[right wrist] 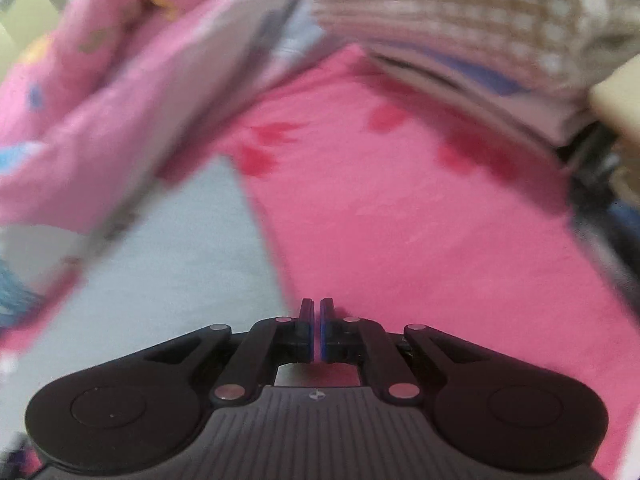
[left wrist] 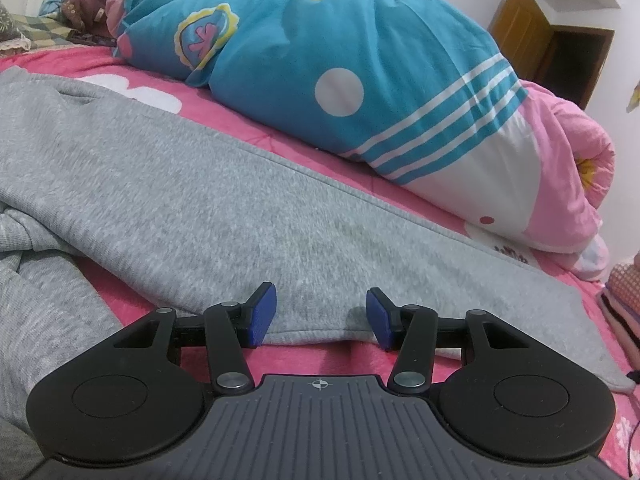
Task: Fold clothes
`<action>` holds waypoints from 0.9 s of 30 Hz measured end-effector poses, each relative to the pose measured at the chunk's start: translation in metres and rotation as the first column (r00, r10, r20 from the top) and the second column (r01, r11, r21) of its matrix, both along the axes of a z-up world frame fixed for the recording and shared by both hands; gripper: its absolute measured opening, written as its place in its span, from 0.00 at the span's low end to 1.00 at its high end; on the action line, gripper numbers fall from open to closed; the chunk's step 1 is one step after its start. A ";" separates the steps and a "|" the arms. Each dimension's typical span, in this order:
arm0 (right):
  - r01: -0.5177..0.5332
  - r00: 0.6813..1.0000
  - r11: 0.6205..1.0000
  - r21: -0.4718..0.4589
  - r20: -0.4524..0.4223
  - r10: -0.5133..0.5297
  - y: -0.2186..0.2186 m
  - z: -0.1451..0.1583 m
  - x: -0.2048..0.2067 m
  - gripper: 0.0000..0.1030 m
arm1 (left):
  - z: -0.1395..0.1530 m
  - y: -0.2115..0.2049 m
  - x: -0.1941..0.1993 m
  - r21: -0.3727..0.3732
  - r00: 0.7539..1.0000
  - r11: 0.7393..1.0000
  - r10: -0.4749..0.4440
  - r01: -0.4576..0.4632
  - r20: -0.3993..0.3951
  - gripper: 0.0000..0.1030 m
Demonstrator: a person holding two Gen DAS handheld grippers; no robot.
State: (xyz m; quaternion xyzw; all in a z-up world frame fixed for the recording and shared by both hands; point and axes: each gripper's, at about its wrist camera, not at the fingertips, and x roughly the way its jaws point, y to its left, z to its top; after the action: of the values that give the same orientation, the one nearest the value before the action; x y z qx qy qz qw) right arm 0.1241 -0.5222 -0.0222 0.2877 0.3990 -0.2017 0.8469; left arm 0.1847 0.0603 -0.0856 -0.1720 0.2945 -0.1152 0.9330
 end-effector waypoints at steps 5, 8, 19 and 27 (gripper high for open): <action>0.013 0.998 0.998 -0.068 0.067 -0.008 -0.003 0.014 0.001 0.04 | 0.001 -0.001 0.000 0.003 1.000 1.000 0.001 -0.001 0.000 0.48; -0.214 0.969 0.967 -0.139 0.094 0.228 0.046 0.026 0.032 0.05 | 0.000 -0.001 0.000 0.007 1.000 1.000 0.002 -0.002 0.002 0.48; -0.683 0.705 0.666 -0.300 -0.034 0.708 0.164 -0.017 0.136 0.02 | -0.001 -0.001 0.000 0.001 1.000 1.000 0.000 0.000 0.003 0.48; -0.217 0.976 0.915 -0.340 -0.097 0.195 -0.015 -0.006 0.120 0.05 | -0.001 -0.001 0.000 -0.001 1.000 1.000 0.000 0.000 0.002 0.49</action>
State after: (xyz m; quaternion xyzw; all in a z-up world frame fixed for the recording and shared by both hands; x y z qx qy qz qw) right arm 0.2440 -0.5369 -0.0287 0.0832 0.4107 -0.1876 0.8884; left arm 0.1849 0.0590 -0.0861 -0.1724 0.2935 -0.1155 0.9332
